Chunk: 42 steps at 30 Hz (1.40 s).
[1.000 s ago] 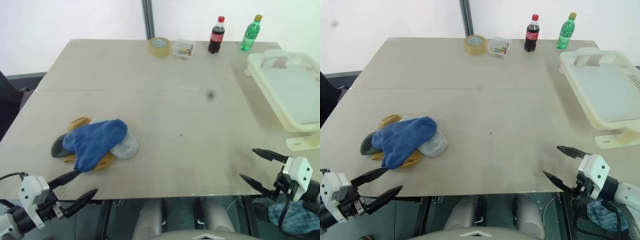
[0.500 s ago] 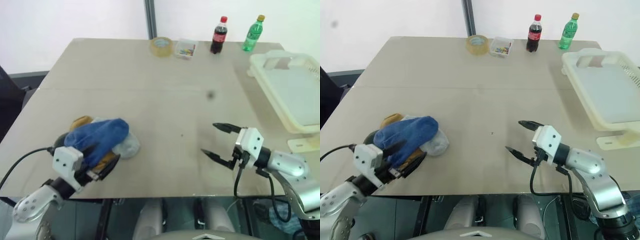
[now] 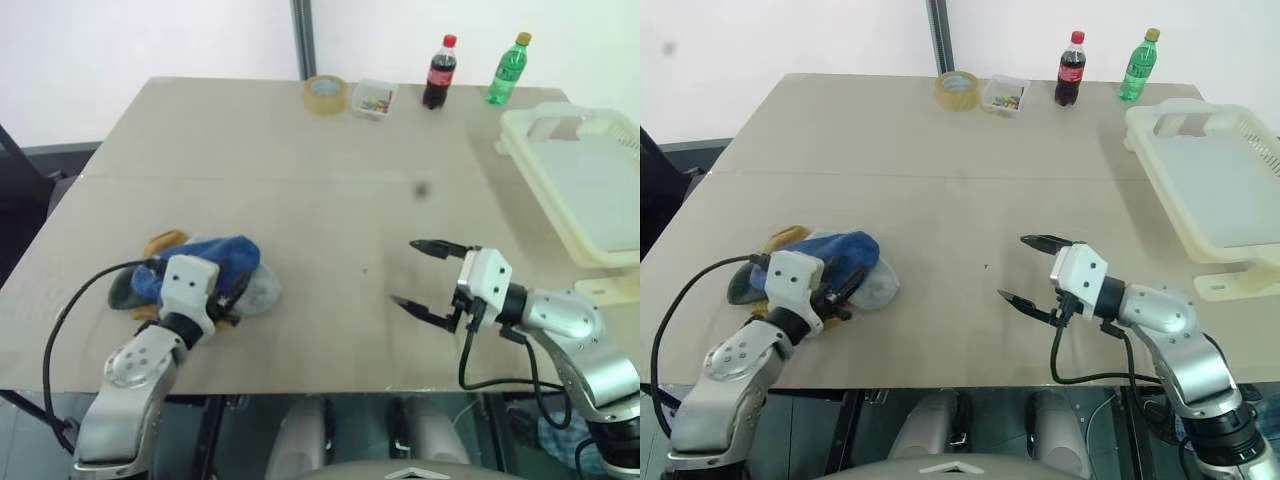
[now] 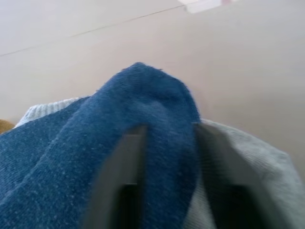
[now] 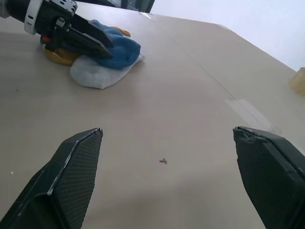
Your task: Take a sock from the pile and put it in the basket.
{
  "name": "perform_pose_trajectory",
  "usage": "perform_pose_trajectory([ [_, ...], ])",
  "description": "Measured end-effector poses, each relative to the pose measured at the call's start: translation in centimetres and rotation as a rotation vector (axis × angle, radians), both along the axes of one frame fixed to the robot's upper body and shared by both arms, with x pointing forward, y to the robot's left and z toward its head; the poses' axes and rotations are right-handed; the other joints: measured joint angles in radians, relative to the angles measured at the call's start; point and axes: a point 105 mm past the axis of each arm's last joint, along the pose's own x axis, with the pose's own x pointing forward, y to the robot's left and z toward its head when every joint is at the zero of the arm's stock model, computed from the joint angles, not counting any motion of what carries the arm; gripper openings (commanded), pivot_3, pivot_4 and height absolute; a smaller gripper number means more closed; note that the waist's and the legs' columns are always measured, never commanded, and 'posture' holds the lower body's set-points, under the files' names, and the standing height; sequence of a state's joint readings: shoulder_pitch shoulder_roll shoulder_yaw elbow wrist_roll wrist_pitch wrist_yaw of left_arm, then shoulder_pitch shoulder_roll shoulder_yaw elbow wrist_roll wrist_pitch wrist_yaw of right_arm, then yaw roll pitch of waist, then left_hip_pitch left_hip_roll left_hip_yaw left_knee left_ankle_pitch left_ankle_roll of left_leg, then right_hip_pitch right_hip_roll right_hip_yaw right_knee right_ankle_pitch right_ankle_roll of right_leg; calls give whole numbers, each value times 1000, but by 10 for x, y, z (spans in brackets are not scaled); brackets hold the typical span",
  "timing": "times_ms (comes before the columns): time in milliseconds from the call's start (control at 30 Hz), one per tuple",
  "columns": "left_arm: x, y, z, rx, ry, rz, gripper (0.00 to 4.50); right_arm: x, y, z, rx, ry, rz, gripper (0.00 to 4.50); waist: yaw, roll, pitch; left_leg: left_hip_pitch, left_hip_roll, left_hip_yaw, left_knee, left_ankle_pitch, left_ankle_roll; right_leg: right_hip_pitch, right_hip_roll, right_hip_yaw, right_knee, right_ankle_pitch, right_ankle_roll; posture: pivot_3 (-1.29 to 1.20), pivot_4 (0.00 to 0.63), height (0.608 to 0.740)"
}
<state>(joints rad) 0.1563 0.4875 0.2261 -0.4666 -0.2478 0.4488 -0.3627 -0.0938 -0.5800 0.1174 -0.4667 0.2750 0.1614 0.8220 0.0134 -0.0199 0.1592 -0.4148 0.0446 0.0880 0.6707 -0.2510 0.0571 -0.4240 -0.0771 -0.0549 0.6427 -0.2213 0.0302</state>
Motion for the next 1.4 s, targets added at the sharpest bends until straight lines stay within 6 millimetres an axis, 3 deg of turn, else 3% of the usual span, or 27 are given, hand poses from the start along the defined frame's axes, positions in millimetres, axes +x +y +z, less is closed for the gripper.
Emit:
perform_pose_trajectory([
  [200, 14, 10, -4, 12, -6, 35, 45, 3, 6, -5, 2, -5, 4, 4500, 0, 0, 0, 0, 0, 0, 0, 0, 0, 0, 0, 0, 0, 0, 0, 0, 150, 740],
  [333, 26, 9, 6, -4, -41, 18, 45, 9, 8, 1, 5, -32, 10, 4500, 0, 0, 0, 0, 0, -1, 1, 0, 0, 1, 0, -1, 0, 0, 0, 0, 150, 740],
  [667, 8, -42, 36, -141, -65, -300, 45, 10, 4, -3, -1, -14, 5, 4500, 0, 0, 0, 1, 0, -1, 1, 0, 0, 2, -1, -1, 0, 0, 0, 0, 150, 740],
  [900, 38, -134, 38, -250, 36, -586, 45, 20, -14, -1, 56, 8, -138, 4500, 9, 0, 0, 0, -5, -6, 6, 0, 0, 6, 0, -3, 1, 2, 4, 0, 150, 740],
  [933, 42, -161, 35, -289, 83, -661, 45, 21, -20, 1, 47, 21, -164, 4500, 11, 0, 0, 0, -6, -6, 6, 0, 0, 7, 0, -4, 0, 3, 5, 0, 150, 740],
  [1100, 43, -232, 13, -310, 211, -841, 45, 25, -50, 8, 36, 62, -324, 4500, 4, 0, 0, -1, -6, -5, 7, 0, 1, 7, 1, -2, -1, 3, 6, 0, 150, 740],
  [1167, 38, -248, 9, -327, 238, -905, 674, 23, -55, 12, 31, 68, -360, 4500, -3, 0, 0, 0, -4, -6, 6, 0, 1, 6, 4, -1, -1, 3, 6, 0, 150, 740],
  [1233, 37, -247, 10, -319, 229, -926, 1326, 22, -56, 15, 33, 73, -374, 4500, -7, 1, 0, 0, -3, -7, 6, 0, 1, 5, 6, 0, 0, 3, 5, 0, 150, 740],
  [1300, 44, -232, 9, -258, 200, -886, 2104, 21, -55, 15, 34, 85, -382, 4500, -9, 1, 1, 0, -2, -9, 5, 0, 1, 4, 7, -2, 1, 3, 5, 0, 150, 740],
  [1400, 49, -202, 15, -237, 133, -811, 2104, 21, -56, 14, 27, 87, -384, 4500, -9, 1, 1, 0, -1, -9, 5, 0, 0, 4, 7, -2, 2, 2, 3, 0, 150, 740],
])
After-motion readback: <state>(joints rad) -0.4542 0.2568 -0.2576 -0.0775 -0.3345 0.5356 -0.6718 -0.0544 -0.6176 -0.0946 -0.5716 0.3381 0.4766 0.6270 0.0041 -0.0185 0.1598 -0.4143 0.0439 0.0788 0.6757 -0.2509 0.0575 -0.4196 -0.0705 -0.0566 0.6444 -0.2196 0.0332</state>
